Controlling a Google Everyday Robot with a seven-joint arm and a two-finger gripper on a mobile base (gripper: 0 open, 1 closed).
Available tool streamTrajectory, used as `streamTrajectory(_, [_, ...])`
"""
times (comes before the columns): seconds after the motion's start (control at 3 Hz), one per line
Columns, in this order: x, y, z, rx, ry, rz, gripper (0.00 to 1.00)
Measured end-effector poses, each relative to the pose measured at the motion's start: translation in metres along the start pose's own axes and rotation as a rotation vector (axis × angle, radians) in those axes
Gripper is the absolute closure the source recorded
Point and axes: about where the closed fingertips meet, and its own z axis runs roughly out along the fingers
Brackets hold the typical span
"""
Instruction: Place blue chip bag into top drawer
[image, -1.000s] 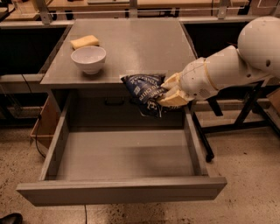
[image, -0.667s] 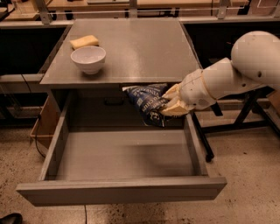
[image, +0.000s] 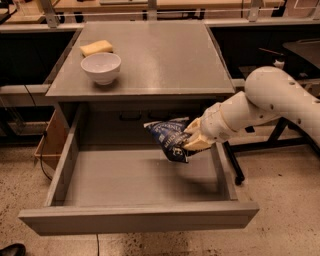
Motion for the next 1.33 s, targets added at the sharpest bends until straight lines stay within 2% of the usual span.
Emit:
streamTrajectory(0.67, [0.034,-0.002,0.049,-0.045,0.041,0.046,0.96])
streamTrajectory(1.33, [0.034,-0.002,0.065,-0.051,0.034,0.059,0.50])
